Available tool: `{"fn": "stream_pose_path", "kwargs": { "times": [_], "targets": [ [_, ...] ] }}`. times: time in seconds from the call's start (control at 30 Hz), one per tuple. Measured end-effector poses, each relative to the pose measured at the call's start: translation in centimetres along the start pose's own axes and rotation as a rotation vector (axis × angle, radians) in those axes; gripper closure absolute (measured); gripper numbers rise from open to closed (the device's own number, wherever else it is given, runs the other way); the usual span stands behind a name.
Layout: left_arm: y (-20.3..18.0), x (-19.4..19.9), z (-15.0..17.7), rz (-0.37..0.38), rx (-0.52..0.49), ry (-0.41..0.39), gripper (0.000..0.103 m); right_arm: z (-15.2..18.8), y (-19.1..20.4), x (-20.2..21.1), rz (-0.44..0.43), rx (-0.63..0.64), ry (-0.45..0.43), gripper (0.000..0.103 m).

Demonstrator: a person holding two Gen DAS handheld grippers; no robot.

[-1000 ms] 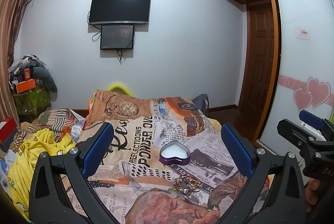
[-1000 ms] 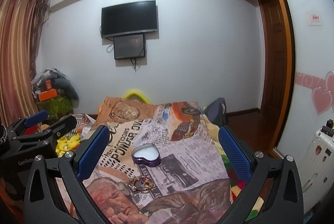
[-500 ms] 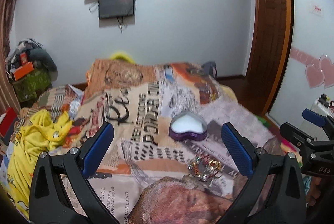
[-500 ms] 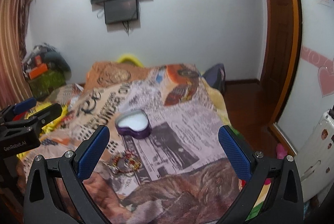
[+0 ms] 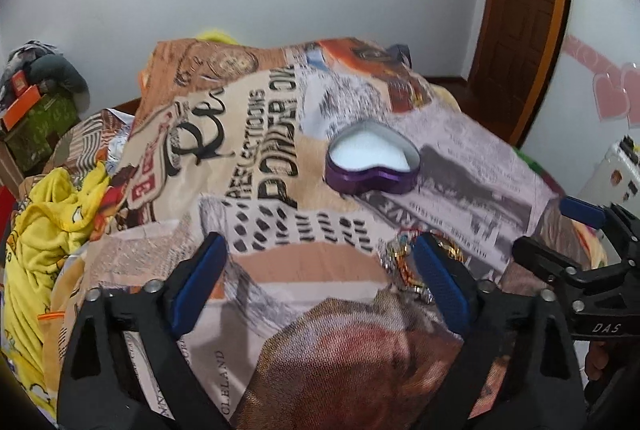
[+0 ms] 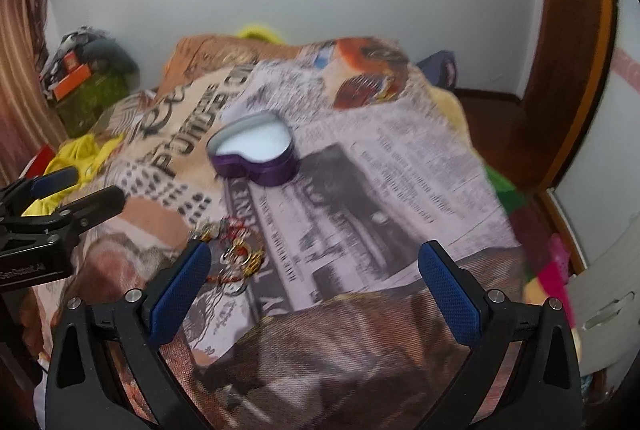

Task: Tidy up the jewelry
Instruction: 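Move both tools down toward the jewelry pile beside the purple heart tin, then grasp a silver ring with the right tool while the left tool grasps a pink-stone ring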

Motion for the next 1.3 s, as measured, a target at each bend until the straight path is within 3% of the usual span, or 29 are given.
{"fn": "stream_pose_path", "kwargs": {
  "times": [0.37, 0.53, 0.7, 1.3],
  "targets": [
    [-1.0, -1.2, 1.8, 0.07, -0.036, 0.077, 0.043, 2.6, 3.6, -3.5, -0.123, 0.122, 0.128, 0.041],
    [-1.8, -1.3, 2.1, 0.104, -0.055, 0.091, 0.045, 2.8, 4.0, -4.1, -0.125, 0.145, 0.132, 0.056],
    [-2.9, -1.4, 2.3, 0.129, -0.082, 0.113, 0.045, 2.7, 4.0, -4.0, -0.133, 0.157, 0.138, 0.081],
    [-6.5, -3.8, 3.0, 0.179, -0.143, 0.176, 0.045, 2.3, 1.8, -2.7, -0.133, 0.094, 0.108, 0.083]
  ]
}}
Point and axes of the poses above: each gripper's, at about its wrist camera, not at the fingertips, and x roughly against the way its jaws point, y to its left, z to its underside, the point moved 6 cm from there along -x, roughly the way its jaws point, and after that the axes turned 1 degree about x, right-handed, at the moved point
